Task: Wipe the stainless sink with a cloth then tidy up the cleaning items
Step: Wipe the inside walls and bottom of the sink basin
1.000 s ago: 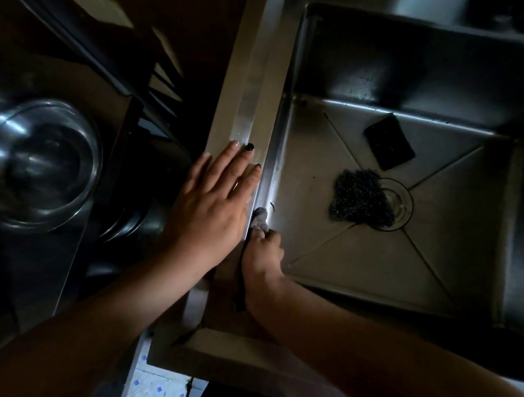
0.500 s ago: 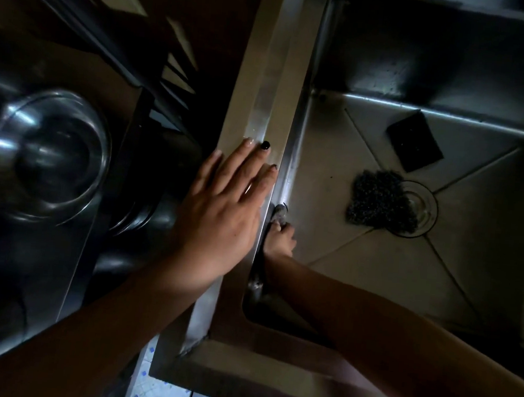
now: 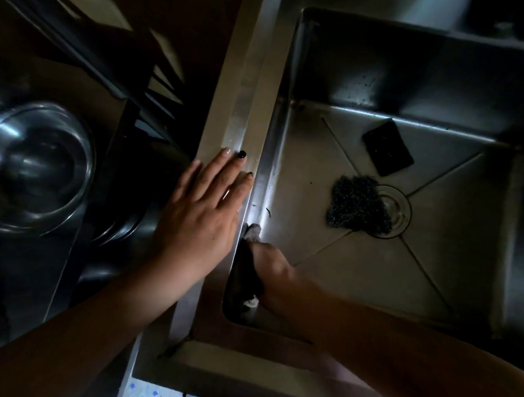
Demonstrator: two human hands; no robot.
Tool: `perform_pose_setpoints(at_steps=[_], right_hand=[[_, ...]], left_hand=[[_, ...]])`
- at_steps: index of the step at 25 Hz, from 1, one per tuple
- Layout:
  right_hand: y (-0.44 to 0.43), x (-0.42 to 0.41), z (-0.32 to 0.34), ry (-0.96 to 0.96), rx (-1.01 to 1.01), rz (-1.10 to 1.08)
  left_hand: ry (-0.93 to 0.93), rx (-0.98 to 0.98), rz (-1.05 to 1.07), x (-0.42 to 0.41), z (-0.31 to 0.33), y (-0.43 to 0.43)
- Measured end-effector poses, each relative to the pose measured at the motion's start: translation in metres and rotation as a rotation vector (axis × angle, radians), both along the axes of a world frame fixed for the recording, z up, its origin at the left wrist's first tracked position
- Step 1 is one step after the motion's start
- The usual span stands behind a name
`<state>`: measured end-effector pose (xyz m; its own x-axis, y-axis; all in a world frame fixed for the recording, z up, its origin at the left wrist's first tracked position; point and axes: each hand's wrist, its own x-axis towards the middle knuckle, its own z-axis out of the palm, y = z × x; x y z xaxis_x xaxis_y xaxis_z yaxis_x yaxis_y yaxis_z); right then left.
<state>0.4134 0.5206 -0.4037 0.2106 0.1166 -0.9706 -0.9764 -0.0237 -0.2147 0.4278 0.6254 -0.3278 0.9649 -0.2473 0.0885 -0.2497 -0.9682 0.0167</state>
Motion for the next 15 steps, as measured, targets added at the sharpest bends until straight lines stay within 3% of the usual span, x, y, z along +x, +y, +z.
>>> perform_pose_setpoints(at_steps=[3, 6, 10, 15], right_hand=[[-0.021, 0.01, 0.013, -0.083, 0.153, -0.05], [-0.028, 0.035, -0.007, -0.19, -0.001, -0.105], [-0.038, 0.066, -0.06, -0.471, -0.416, 0.232], [-0.007, 0.052, -0.095, -0.63, -0.598, 0.589]], left_hand=[[0.012, -0.012, -0.001, 0.0, 0.001, 0.0], [0.026, -0.018, 0.003, 0.0, 0.001, -0.001], [0.036, -0.022, 0.006, -0.001, 0.001, 0.0], [0.025, -0.032, -0.003, -0.001, -0.001, 0.002]])
